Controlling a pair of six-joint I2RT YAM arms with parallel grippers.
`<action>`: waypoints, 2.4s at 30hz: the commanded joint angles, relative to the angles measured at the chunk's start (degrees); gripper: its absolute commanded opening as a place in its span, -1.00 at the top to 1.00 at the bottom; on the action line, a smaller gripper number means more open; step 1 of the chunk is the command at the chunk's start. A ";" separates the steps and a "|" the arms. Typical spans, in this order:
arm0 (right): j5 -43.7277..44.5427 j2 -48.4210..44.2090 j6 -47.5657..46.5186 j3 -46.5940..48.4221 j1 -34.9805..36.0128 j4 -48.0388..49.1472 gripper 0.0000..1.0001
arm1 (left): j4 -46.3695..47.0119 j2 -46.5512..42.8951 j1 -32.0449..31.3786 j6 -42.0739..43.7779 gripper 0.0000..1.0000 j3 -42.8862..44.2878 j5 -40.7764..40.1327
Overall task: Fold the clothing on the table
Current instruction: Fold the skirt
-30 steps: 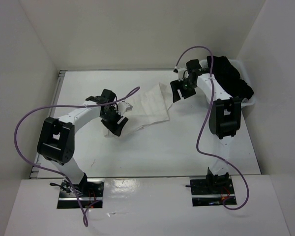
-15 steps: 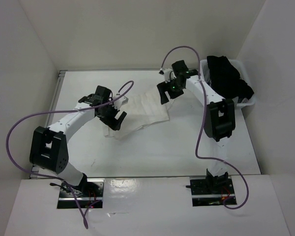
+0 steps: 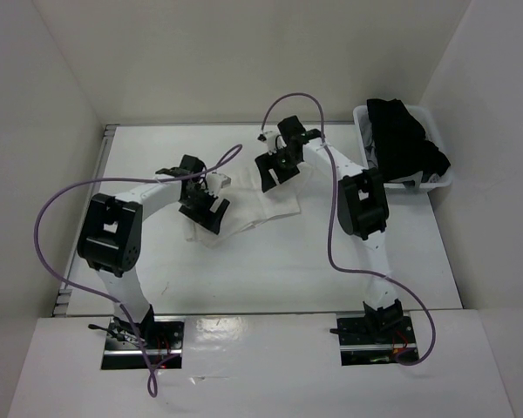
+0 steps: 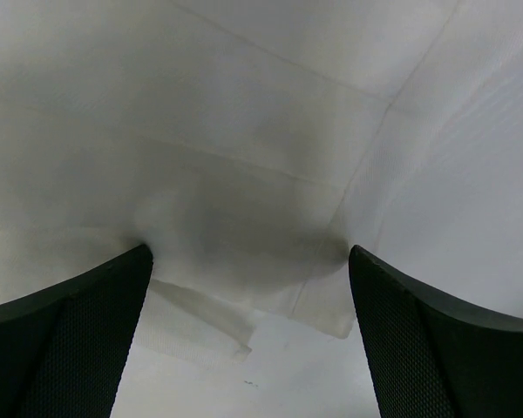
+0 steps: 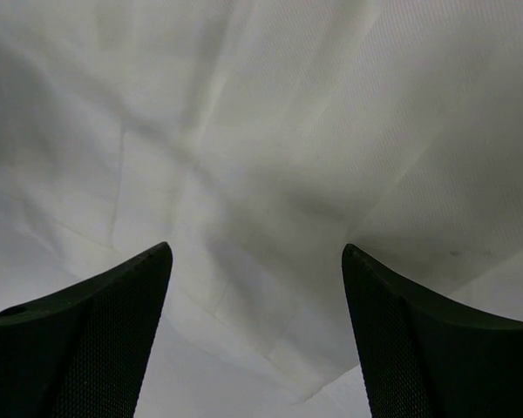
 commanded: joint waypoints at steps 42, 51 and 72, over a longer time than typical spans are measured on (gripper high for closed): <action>32.25 -15.54 -2.90 -27.41 6.55 0.21 -0.73 | -17.14 1.62 -13.65 8.97 -0.98 0.92 6.72; 31.29 -23.10 -4.49 -29.98 6.55 -1.11 -0.73 | -22.16 -4.78 -14.17 9.50 -0.98 8.29 6.65; 21.79 -31.19 -8.44 -30.93 5.15 -2.34 -0.73 | -6.08 -1.73 1.73 11.87 -0.98 1.89 6.99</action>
